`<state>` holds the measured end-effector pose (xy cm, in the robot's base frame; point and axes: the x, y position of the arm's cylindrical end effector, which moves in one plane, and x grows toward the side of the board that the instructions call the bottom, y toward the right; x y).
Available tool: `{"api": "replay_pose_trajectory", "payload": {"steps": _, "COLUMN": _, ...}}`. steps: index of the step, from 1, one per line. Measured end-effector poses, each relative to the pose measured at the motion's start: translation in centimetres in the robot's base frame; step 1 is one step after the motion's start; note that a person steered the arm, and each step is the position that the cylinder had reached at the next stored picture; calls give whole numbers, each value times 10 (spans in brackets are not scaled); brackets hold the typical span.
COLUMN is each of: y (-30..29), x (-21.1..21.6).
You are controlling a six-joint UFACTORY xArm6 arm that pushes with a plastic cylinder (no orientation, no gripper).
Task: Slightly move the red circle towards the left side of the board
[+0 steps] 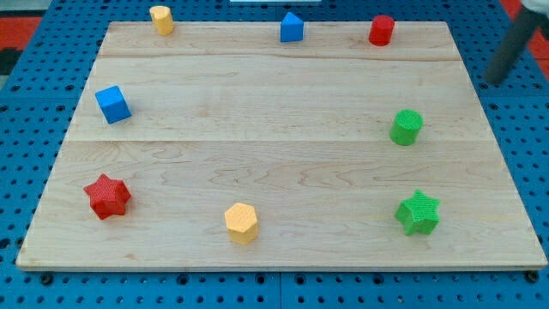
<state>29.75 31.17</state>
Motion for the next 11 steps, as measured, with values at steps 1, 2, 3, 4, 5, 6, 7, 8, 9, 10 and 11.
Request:
{"api": "replay_pose_trajectory", "payload": {"steps": 1, "y": -53, "x": -59}}
{"api": "replay_pose_trajectory", "payload": {"steps": 2, "y": -87, "x": -105}}
{"api": "replay_pose_trajectory", "payload": {"steps": 3, "y": -97, "x": -106}}
{"api": "replay_pose_trajectory", "payload": {"steps": 4, "y": -110, "x": -106}}
{"api": "replay_pose_trajectory", "payload": {"steps": 5, "y": -116, "x": -101}}
{"api": "replay_pose_trajectory", "payload": {"steps": 6, "y": -115, "x": -86}}
{"api": "replay_pose_trajectory", "payload": {"steps": 7, "y": -116, "x": -87}}
{"api": "replay_pose_trajectory", "payload": {"steps": 8, "y": -137, "x": -88}}
{"api": "replay_pose_trajectory", "payload": {"steps": 9, "y": -143, "x": -88}}
{"api": "replay_pose_trajectory", "payload": {"steps": 10, "y": -164, "x": -90}}
{"api": "replay_pose_trajectory", "payload": {"steps": 11, "y": -164, "x": -102}}
